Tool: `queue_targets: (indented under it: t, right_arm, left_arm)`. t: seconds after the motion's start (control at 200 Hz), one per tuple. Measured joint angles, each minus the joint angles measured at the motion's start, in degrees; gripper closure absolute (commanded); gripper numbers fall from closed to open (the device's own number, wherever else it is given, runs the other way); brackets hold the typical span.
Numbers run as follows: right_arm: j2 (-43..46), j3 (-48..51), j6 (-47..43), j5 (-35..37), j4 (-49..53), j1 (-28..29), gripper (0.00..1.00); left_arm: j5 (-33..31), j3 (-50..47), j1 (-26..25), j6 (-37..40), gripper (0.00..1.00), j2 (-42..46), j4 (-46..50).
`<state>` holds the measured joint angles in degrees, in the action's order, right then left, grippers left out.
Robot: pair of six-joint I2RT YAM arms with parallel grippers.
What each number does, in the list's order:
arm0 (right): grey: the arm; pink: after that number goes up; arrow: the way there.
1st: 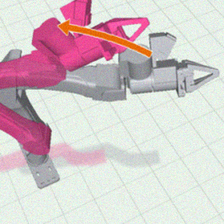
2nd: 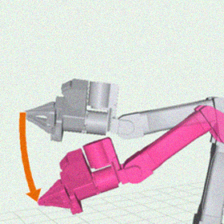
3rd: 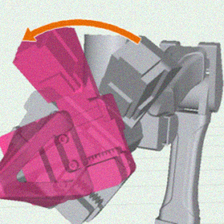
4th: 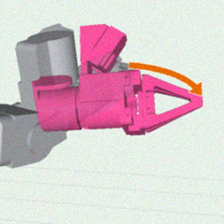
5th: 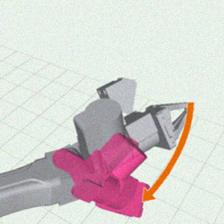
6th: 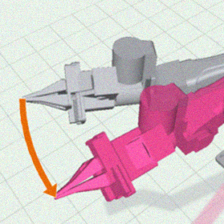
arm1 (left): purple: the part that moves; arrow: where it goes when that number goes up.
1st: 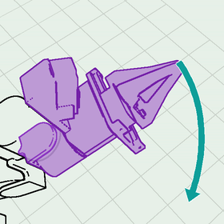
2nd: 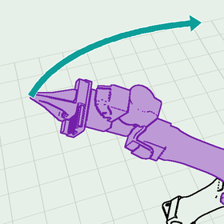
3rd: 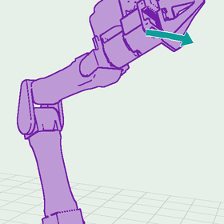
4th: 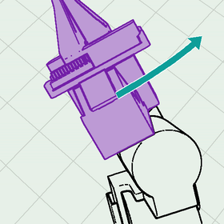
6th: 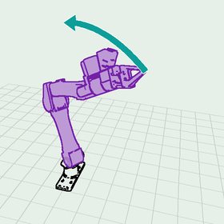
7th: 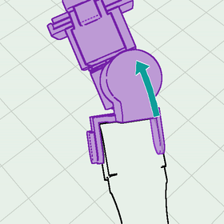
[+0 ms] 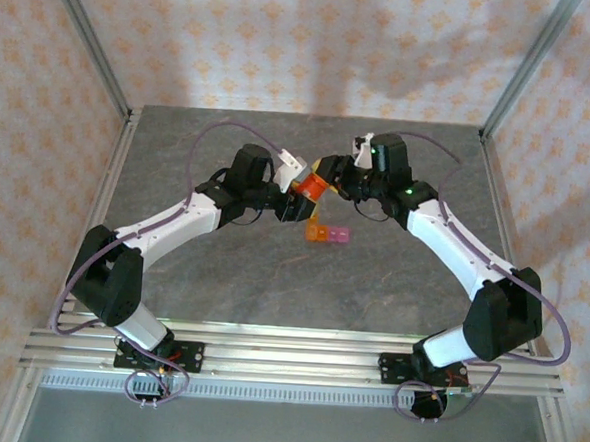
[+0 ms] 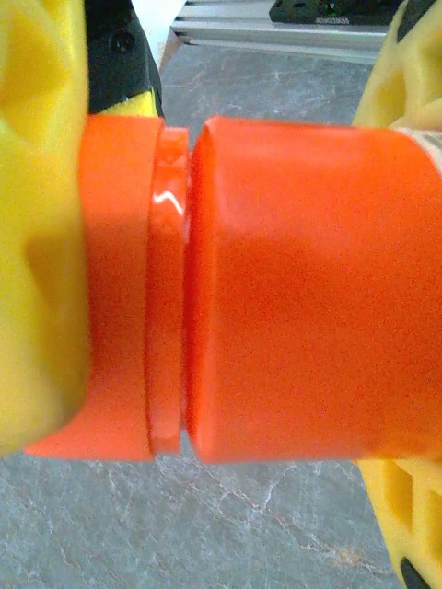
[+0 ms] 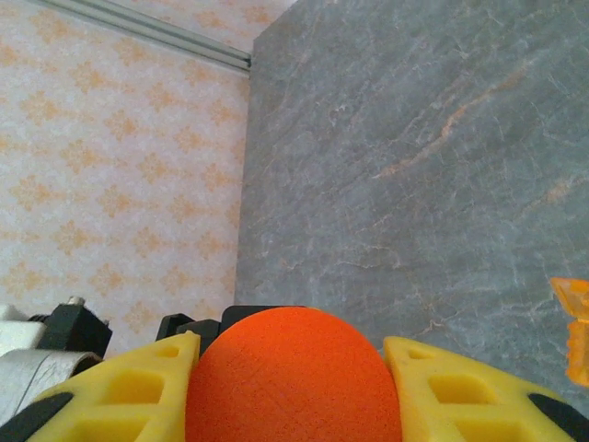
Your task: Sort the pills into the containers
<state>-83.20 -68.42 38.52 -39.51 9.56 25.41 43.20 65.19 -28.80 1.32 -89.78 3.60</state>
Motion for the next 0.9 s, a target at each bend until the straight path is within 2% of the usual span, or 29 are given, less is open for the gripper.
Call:
queue_targets:
  t: [0.185, 0.23, 0.3, 0.385, 0.5, 0.686, 0.901]
  right_arm:
    - [3.7, 6.3, -5.1, -8.6, -10.2, -4.0, 0.66]
    - [4.2, 7.3, -5.6, -10.9, -12.2, -4.9, 0.63]
    - [4.3, 7.7, -6.3, -13.6, -13.8, -5.7, 0.52]
    - [4.4, 7.7, -7.1, -15.0, -14.1, -6.0, 0.3]
    - [5.7, 7.4, -5.8, -12.5, -11.4, -7.0, 0.21]
    - [7.3, 4.9, 0.5, -5.2, -6.0, -7.6, 0.19]
    - [7.1, 4.7, 5.9, -0.8, -3.4, -5.6, 0.18]
  left_arm:
    - [5.8, -0.8, 0.3, -4.7, 1.0, 0.0, -6.0]
    - [7.1, -0.9, 0.3, -5.6, 1.0, 0.0, -7.0]
    - [8.1, -0.9, 0.3, -6.3, 1.0, 0.0, -7.8]
    - [8.3, -0.9, 0.3, -6.3, 1.0, 0.1, -7.9]
    - [5.4, -0.9, 1.1, -5.3, 1.0, 0.4, -6.6]
    - [0.1, -0.7, 1.0, -1.2, 1.0, 0.5, -2.9]
    - [-3.4, -0.3, 0.0, 2.9, 1.0, 0.5, 0.8]
